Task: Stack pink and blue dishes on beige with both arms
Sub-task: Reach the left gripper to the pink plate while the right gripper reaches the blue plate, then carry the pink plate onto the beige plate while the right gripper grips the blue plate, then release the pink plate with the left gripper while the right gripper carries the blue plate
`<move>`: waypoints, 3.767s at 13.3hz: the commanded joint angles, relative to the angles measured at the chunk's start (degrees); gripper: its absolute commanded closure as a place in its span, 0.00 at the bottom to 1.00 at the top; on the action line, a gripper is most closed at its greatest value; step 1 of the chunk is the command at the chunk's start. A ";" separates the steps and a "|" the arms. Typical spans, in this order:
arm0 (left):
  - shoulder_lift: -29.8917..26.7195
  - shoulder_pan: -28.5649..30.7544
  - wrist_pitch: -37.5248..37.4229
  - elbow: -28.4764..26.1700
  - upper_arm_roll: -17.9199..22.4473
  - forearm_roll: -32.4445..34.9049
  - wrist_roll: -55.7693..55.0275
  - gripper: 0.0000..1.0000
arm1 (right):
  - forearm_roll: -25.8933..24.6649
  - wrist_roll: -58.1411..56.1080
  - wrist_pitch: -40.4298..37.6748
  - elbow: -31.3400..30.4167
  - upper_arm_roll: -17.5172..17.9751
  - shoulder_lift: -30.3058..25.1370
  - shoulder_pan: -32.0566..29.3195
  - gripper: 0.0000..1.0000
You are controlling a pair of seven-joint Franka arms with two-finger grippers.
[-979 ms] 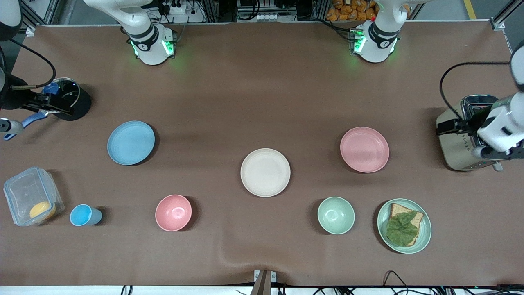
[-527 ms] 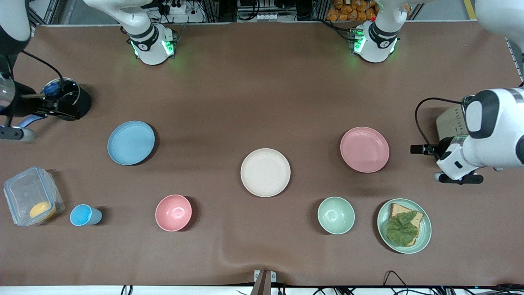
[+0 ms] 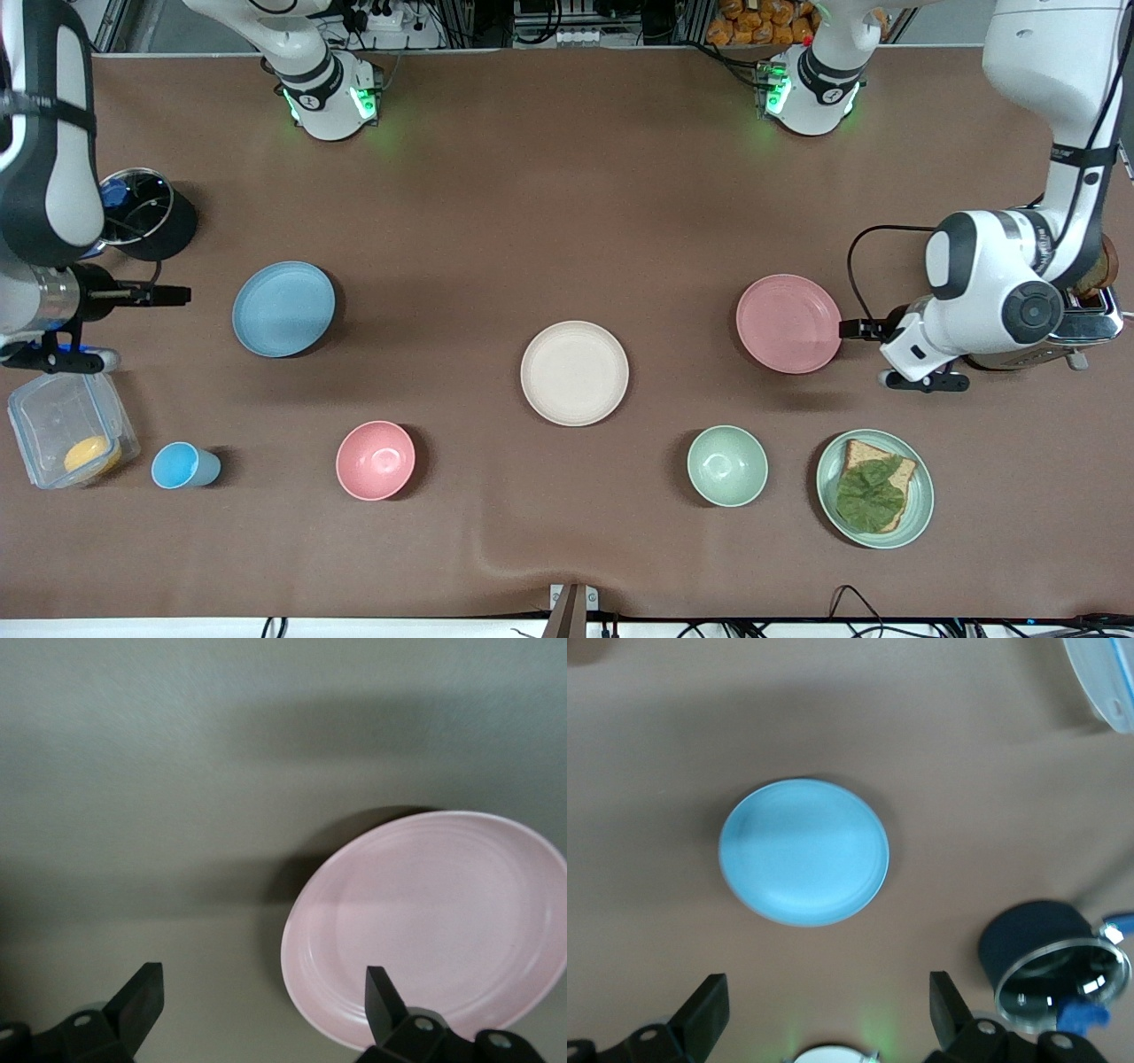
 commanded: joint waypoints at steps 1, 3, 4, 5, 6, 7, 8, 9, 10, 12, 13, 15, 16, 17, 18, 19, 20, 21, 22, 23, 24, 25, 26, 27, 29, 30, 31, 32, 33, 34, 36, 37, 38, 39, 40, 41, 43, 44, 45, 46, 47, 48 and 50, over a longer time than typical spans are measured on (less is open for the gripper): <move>0.90 0.58 2.39 -1.60 -0.44 -0.54 -0.56 0.00 | 0.81 -7.22 9.81 -9.19 0.54 -1.14 -3.61 0.00; 2.91 0.75 3.01 -1.52 -0.87 -2.19 0.40 0.00 | 3.26 -11.97 16.68 -13.68 0.45 -0.43 -5.56 0.00; 3.45 0.75 3.36 -1.60 -0.88 -2.64 0.85 0.03 | 3.45 -13.39 19.14 -15.09 0.54 0.27 -6.61 0.00; 3.80 0.84 3.36 -1.60 -0.88 -2.65 1.29 0.12 | 3.53 -14.62 21.26 -16.06 0.54 1.58 -7.06 0.00; 4.50 0.93 3.36 -1.52 -0.88 -2.65 1.99 0.26 | 3.88 -15.76 22.58 -16.25 0.54 3.33 -7.24 0.00; 5.20 1.02 3.36 -1.34 -0.88 -2.73 2.69 0.37 | 6.32 -18.21 23.12 -16.33 0.54 5.52 -7.85 0.00; 5.30 1.11 3.36 -1.34 -0.88 -2.82 2.96 0.48 | 8.44 -20.15 24.08 -16.33 0.54 7.37 -8.03 0.00; 5.30 1.02 3.36 -1.34 -0.88 -3.34 3.05 0.67 | 9.07 -21.39 25.92 -16.42 0.54 9.13 -8.03 0.00; 5.47 1.11 3.36 -1.25 -0.88 -3.52 3.22 0.77 | 10.03 -22.01 26.55 -16.34 0.63 10.28 -8.21 0.00; 6.00 1.02 3.28 -1.08 -0.88 -3.96 3.40 0.97 | 11.53 -22.98 27.34 -16.25 0.54 11.69 -8.29 0.00; 6.00 1.02 3.10 -0.90 -0.88 -3.96 3.49 1.00 | 11.71 -23.68 28.04 -16.25 0.54 12.48 -8.47 0.00; 5.92 1.02 2.49 -0.64 -0.88 -4.92 3.49 1.00 | 12.75 -23.95 28.22 -16.25 0.63 13.80 -8.56 0.00; 5.48 0.93 1.70 -0.38 -0.96 -5.63 3.49 1.00 | 12.94 -24.38 28.14 -16.33 0.63 14.07 -8.47 0.00; 5.13 0.84 0.04 0.84 -1.40 -5.81 3.49 1.00 | 12.94 -25.43 27.96 -16.25 0.63 14.25 -8.47 0.00; 4.25 0.93 -2.76 2.68 -2.01 -5.98 3.40 1.00 | 12.94 -26.83 27.78 -16.25 0.63 14.68 -8.56 0.20; 3.63 0.93 -5.92 5.14 -2.28 -5.99 3.40 1.00 | 12.94 -27.46 27.52 -16.07 0.63 14.77 -8.56 0.42; 3.11 0.84 -9.17 8.12 -2.72 -5.99 3.40 1.00 | 12.94 -27.46 27.26 -16.16 0.63 14.78 -8.47 0.67; 2.84 0.93 -12.08 11.72 -4.29 -5.99 3.40 1.00 | 12.94 -27.55 27.17 -16.07 0.63 14.78 -8.30 0.89; 2.92 0.76 -13.85 15.32 -5.44 -5.99 3.14 1.00 | 12.94 -27.55 26.47 -15.81 0.54 14.78 -8.30 1.00; 3.45 0.23 -14.21 18.06 -6.58 -6.07 2.88 1.00 | 12.94 -27.55 25.51 -15.37 0.63 14.78 -8.12 1.00; 4.41 -0.21 -14.13 20.61 -7.98 -7.55 2.09 1.00 | 12.94 -27.46 24.02 -14.50 0.63 14.69 -8.03 1.00; 6.25 -1.69 -14.13 23.68 -9.21 -10.00 -0.44 1.00 | 12.94 -27.46 22.18 -13.36 0.63 14.69 -8.03 1.00; 7.57 -3.62 -14.13 26.40 -9.31 -10.20 -2.99 1.00 | 12.94 -27.46 20.24 -12.39 0.63 14.69 -8.03 1.00; 8.45 -5.90 -13.78 27.65 -9.31 -10.38 -5.36 1.00 | 12.85 -27.46 18.92 -11.68 0.63 14.69 -8.03 1.00; 11.61 -11.00 -12.55 31.42 -8.97 -10.21 -11.95 1.00 | 12.94 -27.46 17.42 -10.71 0.63 14.51 -8.03 1.00; 13.28 -13.46 -10.46 33.27 -8.88 -10.21 -14.68 1.00 | 12.94 -27.29 15.76 -9.84 0.63 14.51 -8.03 1.00; 14.43 -15.14 -7.74 33.64 -8.87 -10.21 -17.40 1.00 | 12.94 -27.03 13.31 -8.44 0.63 14.51 -8.03 1.00; 15.83 -16.28 -4.06 33.73 -8.87 -10.29 -18.82 1.00 | 12.94 -26.94 11.19 -7.12 0.63 14.51 -7.94 1.00; 17.32 -17.25 0.24 33.73 -8.87 -10.38 -19.01 1.00 | 12.94 -26.85 10.39 -6.58 0.63 14.51 -7.94 1.00; 18.82 -17.87 3.94 33.73 -8.96 -10.47 -19.01 1.00 | 12.94 -26.85 10.29 -6.49 0.63 14.42 -7.94 1.00; 21.37 -19.80 9.49 33.73 -9.31 -10.56 -19.19 1.00 | 12.94 -26.85 10.29 -6.49 0.63 14.51 -7.94 1.00; 22.43 -20.59 10.04 33.64 -9.31 -10.64 -19.19 1.00 | 12.94 -26.85 10.29 -6.49 0.63 14.42 -7.86 1.00; 23.31 -20.69 10.13 33.64 -9.40 -11.17 -19.19 1.00 | 12.94 -26.76 10.21 -6.23 0.63 14.42 -7.86 1.00; 23.32 -20.86 10.13 33.29 -9.40 -11.87 -18.58 1.00 | 12.94 -26.67 10.03 -6.14 0.63 14.34 -7.86 1.00; 23.40 -21.04 10.04 32.85 -9.49 -12.40 -18.49 1.00 | 12.94 -26.50 9.33 -5.62 0.63 14.34 -7.77 1.00; 23.75 -21.91 9.96 32.41 -9.49 -12.75 -18.57 1.00 | 13.03 -26.41 8.02 -5.00 0.63 14.34 -7.59 1.00; 24.28 -22.71 9.69 32.41 -9.49 -13.10 -18.75 0.78 | 13.03 -25.10 6.26 -3.60 0.63 14.34 -7.24 1.00; 24.28 -22.89 9.60 32.41 -9.49 -13.54 -18.57 0.01 | 13.03 -24.92 5.21 -2.89 0.63 14.34 -7.07 1.00; 23.67 -23.58 9.52 32.41 -9.49 -13.63 -18.75 0.00 | 13.03 -24.57 4.24 -2.28 0.63 14.34 -6.80 1.00; 23.06 -23.50 9.08 32.41 -9.40 -13.46 -18.84 0.00 | 13.03 -23.35 3.88 -1.75 0.63 14.34 -6.45 1.00; 22.27 -22.81 8.12 32.58 -9.40 -12.76 -18.84 0.00 | 13.03 -22.72 3.35 -1.14 0.63 14.34 -6.10 1.00; 20.61 -22.19 6.89 32.58 -8.71 -12.32 -18.75 0.00 | 13.11 -22.46 3.00 -0.61 0.72 14.34 -5.75 1.00; 17.36 -19.30 3.99 32.67 -8.61 -7.86 -18.75 0.00 | 13.12 -18.52 1.78 0.97 0.98 14.16 -4.00 1.00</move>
